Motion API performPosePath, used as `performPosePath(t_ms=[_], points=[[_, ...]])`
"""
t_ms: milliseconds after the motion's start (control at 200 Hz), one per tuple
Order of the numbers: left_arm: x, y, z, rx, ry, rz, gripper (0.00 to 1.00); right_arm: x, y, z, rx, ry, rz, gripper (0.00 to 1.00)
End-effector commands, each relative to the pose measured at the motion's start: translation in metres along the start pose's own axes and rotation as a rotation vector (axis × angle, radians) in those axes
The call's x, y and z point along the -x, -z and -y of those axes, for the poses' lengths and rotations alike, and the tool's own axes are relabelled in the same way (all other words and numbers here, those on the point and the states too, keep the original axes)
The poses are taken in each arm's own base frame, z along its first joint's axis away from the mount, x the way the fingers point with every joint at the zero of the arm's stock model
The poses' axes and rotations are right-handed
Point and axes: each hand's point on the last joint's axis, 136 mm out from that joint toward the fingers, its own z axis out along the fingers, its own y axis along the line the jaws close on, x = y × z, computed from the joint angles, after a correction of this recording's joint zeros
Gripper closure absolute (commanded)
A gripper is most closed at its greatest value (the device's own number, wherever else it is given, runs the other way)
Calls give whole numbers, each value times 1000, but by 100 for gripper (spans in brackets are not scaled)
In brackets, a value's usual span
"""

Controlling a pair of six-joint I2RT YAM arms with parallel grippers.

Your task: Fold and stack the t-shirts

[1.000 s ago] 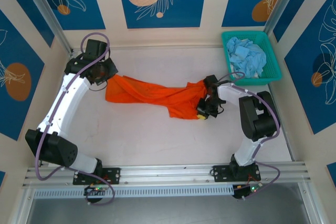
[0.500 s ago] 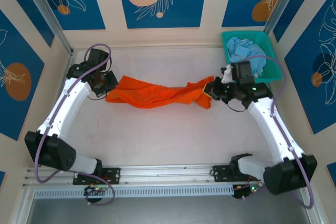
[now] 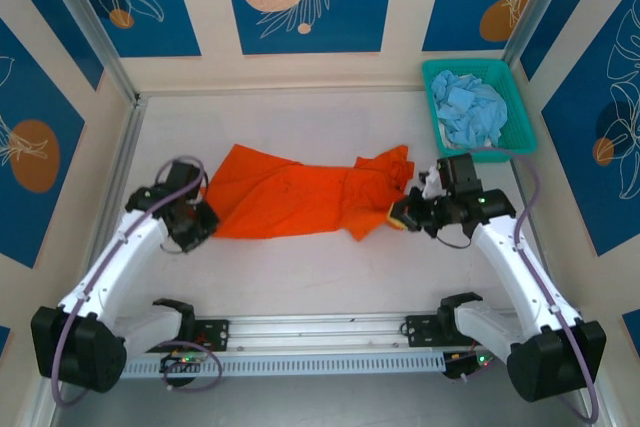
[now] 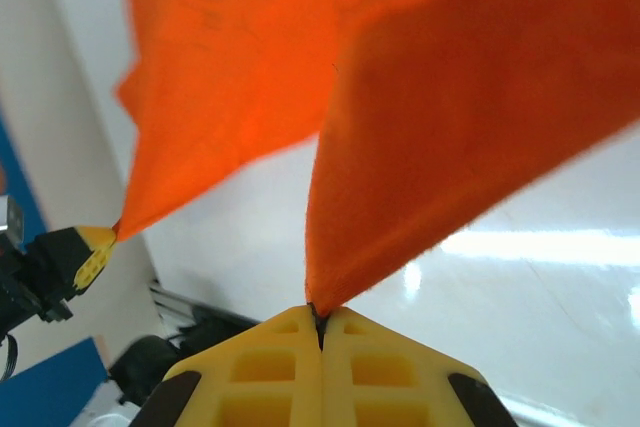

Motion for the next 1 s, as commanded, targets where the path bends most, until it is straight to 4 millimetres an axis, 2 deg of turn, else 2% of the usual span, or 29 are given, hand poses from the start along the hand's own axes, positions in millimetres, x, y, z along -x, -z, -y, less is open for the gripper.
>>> performPosePath(t_ms=[0,65,135,195,280,320,330,335,350,360,365,370,420,440,470,535,590,645,705,760,815,850,880,910,925,965,995], points=[[-19,-17,-11,-11,141,-73,100,-15,-4,14,-20,-64,-56,100],[-9,-21,-2,-28,154,-70,100,3,-4,13,-39,-64,1,100],[18,-21,26,-75,149,-60,100,38,0,1,-48,-57,100,100],[53,-10,63,-127,117,-39,100,78,8,-23,-8,-45,180,100],[113,22,140,-217,-8,-6,100,145,24,-73,54,-19,248,100],[145,55,183,-282,-71,44,100,178,41,-107,86,20,276,100],[152,63,193,-301,-87,58,100,182,42,-111,87,24,278,100],[155,67,197,-311,-94,64,100,189,47,-119,93,36,284,100],[166,81,214,-348,-117,91,100,193,47,-122,90,35,279,100],[174,93,225,-375,-132,114,100,203,55,-135,101,56,292,100],[178,98,230,-388,-138,125,100,203,55,-135,101,56,292,100],[181,103,234,-399,-146,136,100,210,64,-149,118,81,315,100],[211,163,274,-526,-186,268,100,231,99,-195,168,167,389,100],[219,190,287,-595,-191,325,100,239,108,-206,177,184,412,100],[231,223,302,-702,-178,395,100,245,134,-233,225,227,476,100],[243,287,321,-952,-138,485,100,243,181,-276,337,308,571,100],[240,328,323,-1054,-176,557,100,227,211,-299,406,383,628,100],[224,358,319,-1083,-255,621,100,202,226,-312,432,471,644,100],[206,369,308,-1058,-331,660,100,173,226,-313,391,554,639,100],[191,372,285,-1003,-364,707,100,147,217,-304,343,618,631,100],[177,359,258,-942,-358,731,100,124,207,-288,350,643,632,100],[166,350,241,-915,-363,740,100,111,195,-267,359,616,622,100],[157,330,224,-873,-354,723,100,105,181,-246,350,586,610,100],[145,311,208,-843,-347,701,100,92,177,-227,349,550,605,100],[139,303,200,-831,-347,694,100,87,166,-214,342,529,581,100],[123,272,173,-767,-339,665,100,70,144,-188,333,511,517,100],[112,241,150,-700,-302,623,100,59,129,-167,306,485,470,100]])
